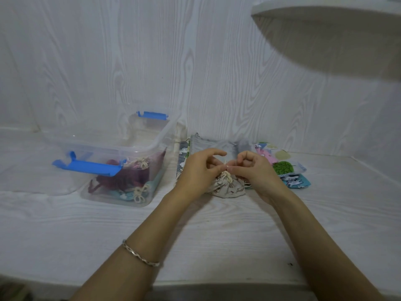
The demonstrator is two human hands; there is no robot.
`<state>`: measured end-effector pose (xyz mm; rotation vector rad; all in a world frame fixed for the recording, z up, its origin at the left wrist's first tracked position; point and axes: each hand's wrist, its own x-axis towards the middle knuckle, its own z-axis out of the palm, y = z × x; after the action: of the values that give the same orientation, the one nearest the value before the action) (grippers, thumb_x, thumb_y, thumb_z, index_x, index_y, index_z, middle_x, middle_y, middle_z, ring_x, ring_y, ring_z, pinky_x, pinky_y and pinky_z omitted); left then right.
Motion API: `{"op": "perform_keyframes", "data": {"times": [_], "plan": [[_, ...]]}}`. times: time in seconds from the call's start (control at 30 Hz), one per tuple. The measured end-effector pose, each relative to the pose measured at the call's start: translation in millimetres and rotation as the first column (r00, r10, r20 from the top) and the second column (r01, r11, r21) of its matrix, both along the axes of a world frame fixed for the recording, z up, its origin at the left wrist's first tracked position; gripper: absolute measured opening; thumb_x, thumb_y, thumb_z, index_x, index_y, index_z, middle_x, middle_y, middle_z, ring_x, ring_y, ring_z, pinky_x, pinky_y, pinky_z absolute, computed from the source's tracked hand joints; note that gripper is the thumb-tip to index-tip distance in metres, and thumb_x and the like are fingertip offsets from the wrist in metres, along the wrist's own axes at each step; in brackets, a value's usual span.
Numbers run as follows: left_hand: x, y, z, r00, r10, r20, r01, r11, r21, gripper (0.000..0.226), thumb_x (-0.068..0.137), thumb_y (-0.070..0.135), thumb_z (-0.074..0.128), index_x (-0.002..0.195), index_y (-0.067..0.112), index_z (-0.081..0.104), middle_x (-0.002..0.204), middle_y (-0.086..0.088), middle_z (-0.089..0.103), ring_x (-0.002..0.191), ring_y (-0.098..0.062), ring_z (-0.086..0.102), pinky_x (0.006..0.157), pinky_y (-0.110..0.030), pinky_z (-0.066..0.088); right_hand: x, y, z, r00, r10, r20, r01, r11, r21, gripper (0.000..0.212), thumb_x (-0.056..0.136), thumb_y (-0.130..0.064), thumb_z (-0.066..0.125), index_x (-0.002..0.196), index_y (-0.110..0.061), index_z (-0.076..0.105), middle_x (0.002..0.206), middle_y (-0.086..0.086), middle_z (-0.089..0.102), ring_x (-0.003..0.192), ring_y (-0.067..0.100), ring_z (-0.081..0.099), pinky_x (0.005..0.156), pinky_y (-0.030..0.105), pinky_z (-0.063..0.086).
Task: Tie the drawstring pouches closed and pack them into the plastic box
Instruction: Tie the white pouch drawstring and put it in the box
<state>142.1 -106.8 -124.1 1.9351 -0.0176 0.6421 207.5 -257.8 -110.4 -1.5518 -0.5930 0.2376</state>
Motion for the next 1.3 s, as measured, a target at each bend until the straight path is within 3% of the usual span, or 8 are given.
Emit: {"op": "perform_keyframes", "data": {"times": [0.23,0.37,0.47,0.63,0.87,1.07,1.17,1.3], "plan": [[2.9,3.1,-0.2,0.979,-0.104,-0.174,0.054,0.961,-0.271,0.034,0.083,0.01,0.071,0.114,0.011,0.056,0.076,-0.004,0.067,0.069,-0.016,0.061,0.065,-0.032,0.048,-7.2,5.9,-1.6,0.962,-0.046,0.268,0.071,0.994,-0.086,0.022,0.077,0.008,0.072,0.076,-0.009,0.059,0.081,0.01,0.07,0.073,0.013,0.065,0.072,0.025,0.055],[1.9,4.0,-0.5,0.977,-0.089,-0.194,0.057,0.985,-0.164,0.031,0.085,0.008,0.063,0.113,0.016,0.053,0.071,0.006,0.061,0.057,-0.004,0.053,0.054,-0.02,0.039,-7.7,8.4,-6.8,0.881,-0.052,0.471,0.161,0.968,-0.194,0.02,0.079,0.004,0.069,0.087,-0.014,0.072,0.082,-0.004,0.071,0.07,0.019,0.064,0.066,0.033,0.052],[0.8,4.5,-0.7,0.975,-0.111,-0.193,0.092,0.99,-0.108,0.031,0.087,0.007,0.061,0.114,0.016,0.05,0.077,0.003,0.061,0.066,-0.007,0.055,0.061,-0.021,0.042,-10.9,8.2,-7.2,0.847,-0.021,0.53,0.169,0.958,-0.232,0.018,0.081,0.001,0.07,0.091,-0.013,0.075,0.081,-0.008,0.071,0.071,0.007,0.063,0.065,0.026,0.049],[-1.3,4.2,0.5,0.977,-0.116,-0.181,0.11,0.993,-0.042,0.03,0.087,0.009,0.059,0.113,0.021,0.049,0.079,0.003,0.061,0.07,-0.008,0.056,0.067,-0.023,0.044,-7.4,6.6,-8.2,0.82,-0.002,0.572,0.192,0.943,-0.272,0.01,0.082,-0.008,0.072,0.087,-0.016,0.069,0.079,-0.002,0.069,0.072,0.017,0.062,0.066,0.027,0.048],[0.6,6.1,0.3,0.992,-0.072,-0.106,0.074,0.997,0.012,0.019,0.083,0.005,0.064,0.1,0.015,0.061,0.074,0.002,0.061,0.065,-0.008,0.055,0.063,-0.023,0.048,-6.9,9.2,-6.0,0.988,-0.004,0.157,0.02,0.995,-0.098,0.026,0.088,0.003,0.063,0.081,-0.013,0.044,0.081,0.008,0.066,0.071,0.014,0.058,0.066,0.025,0.048],[1.8,7.3,1.2,1.0,-0.023,-0.016,0.024,0.998,0.062,0.004,0.084,0.01,0.069,0.082,0.013,0.068,0.068,0.003,0.063,0.059,-0.006,0.056,0.057,-0.019,0.05,-0.1,10.1,-5.8,0.949,0.143,-0.282,-0.1,0.981,0.163,0.028,0.087,0.005,0.059,0.074,-0.015,0.045,0.062,0.003,0.044,0.054,0.01,0.041,0.044,0.018,0.032],[4.0,10.0,0.4,0.999,-0.028,-0.039,0.03,0.997,0.065,0.008,0.086,0.016,0.068,0.079,0.016,0.067,0.064,0.005,0.059,0.053,-0.002,0.051,0.051,-0.015,0.043,-1.8,11.1,-6.1,0.965,0.108,-0.24,-0.072,0.985,0.156,0.025,0.082,0.008,0.063,0.075,-0.013,0.053,0.063,0.003,0.053,0.055,0.012,0.044,0.046,0.018,0.034],[6.2,11.8,-3.3,0.992,-0.046,-0.118,0.054,0.996,0.069,0.017,0.089,0.02,0.064,0.073,0.017,0.063,0.057,0.008,0.05,0.049,-0.004,0.043,0.05,-0.017,0.036,-9.7,12.2,-6.4,0.996,-0.058,0.061,0.058,0.998,-0.005,0.016,0.079,0.001,0.073,0.078,-0.012,0.064,0.071,0.004,0.066,0.064,0.015,0.058,0.058,0.019,0.047]]}}
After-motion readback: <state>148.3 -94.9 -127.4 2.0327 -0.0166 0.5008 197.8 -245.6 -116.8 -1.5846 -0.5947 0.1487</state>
